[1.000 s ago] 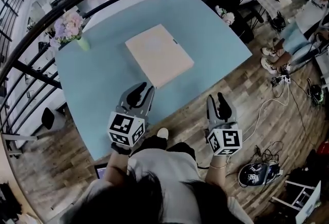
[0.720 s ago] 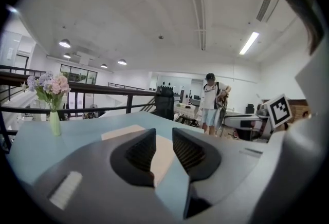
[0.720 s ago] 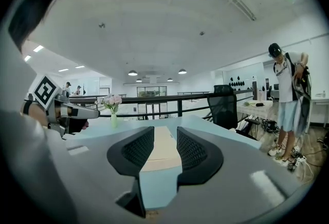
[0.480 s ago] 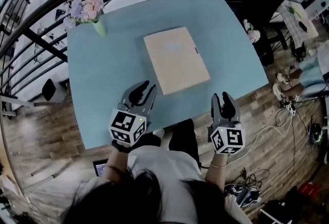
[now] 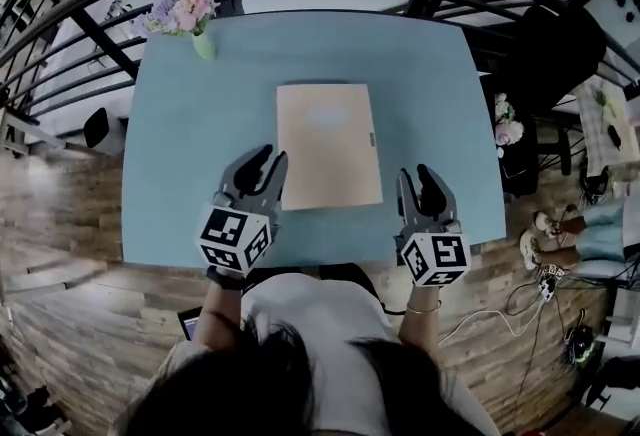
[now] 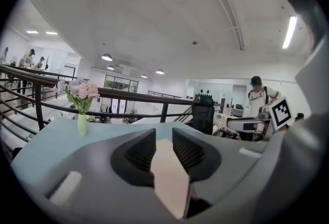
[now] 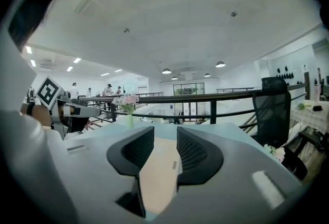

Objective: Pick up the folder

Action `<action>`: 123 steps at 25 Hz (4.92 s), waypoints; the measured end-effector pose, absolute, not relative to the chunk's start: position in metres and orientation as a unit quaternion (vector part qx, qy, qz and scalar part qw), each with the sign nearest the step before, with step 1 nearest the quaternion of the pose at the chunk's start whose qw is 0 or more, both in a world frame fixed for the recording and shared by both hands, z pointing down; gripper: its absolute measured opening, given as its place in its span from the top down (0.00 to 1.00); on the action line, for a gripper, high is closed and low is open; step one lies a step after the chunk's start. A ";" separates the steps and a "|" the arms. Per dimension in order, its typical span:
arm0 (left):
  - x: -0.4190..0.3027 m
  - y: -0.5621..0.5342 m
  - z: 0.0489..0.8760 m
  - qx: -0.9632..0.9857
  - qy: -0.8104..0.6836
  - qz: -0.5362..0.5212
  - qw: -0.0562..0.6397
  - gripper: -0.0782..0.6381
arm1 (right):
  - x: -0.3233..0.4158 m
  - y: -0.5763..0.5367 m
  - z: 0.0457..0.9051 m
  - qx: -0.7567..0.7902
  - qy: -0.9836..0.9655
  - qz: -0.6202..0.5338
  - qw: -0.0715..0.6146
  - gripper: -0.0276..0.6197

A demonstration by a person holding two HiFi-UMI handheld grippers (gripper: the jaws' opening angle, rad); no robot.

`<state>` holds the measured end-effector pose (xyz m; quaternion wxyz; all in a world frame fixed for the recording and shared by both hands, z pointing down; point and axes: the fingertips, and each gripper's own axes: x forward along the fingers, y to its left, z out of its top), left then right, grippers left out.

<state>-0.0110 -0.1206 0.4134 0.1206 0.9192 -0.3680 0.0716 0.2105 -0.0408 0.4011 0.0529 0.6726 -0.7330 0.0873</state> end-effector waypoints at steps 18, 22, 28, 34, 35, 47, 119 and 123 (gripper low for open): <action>-0.021 -0.130 0.423 0.869 -0.462 0.059 0.168 0.75 | 0.219 -0.093 0.409 0.583 -0.802 0.117 0.055 0.78; -0.017 -0.135 0.429 0.870 -0.453 0.059 0.184 0.74 | 0.220 -0.097 0.413 0.581 -0.802 0.126 0.056 0.78; -0.013 -0.141 0.450 0.869 -0.439 0.065 0.220 0.72 | 0.222 -0.103 0.430 0.577 -0.800 0.154 0.062 0.76; -0.014 -0.141 0.479 0.862 -0.428 0.079 0.259 0.70 | 0.215 -0.101 0.460 0.552 -0.806 0.197 0.080 0.73; -0.015 -0.141 0.485 0.860 -0.430 0.081 0.265 0.70 | 0.213 -0.101 0.466 0.547 -0.808 0.204 0.086 0.73; -0.020 -0.143 0.561 0.831 -0.422 0.134 0.337 0.69 | 0.215 -0.098 0.538 0.527 -0.787 0.305 0.102 0.71; -0.033 -0.147 0.634 0.755 -0.356 0.056 0.548 0.63 | 0.192 -0.106 0.622 0.249 -0.721 0.644 -0.059 0.51; -0.034 -0.148 0.634 0.755 -0.348 0.057 0.553 0.63 | 0.196 -0.108 0.631 0.257 -0.711 0.654 -0.037 0.51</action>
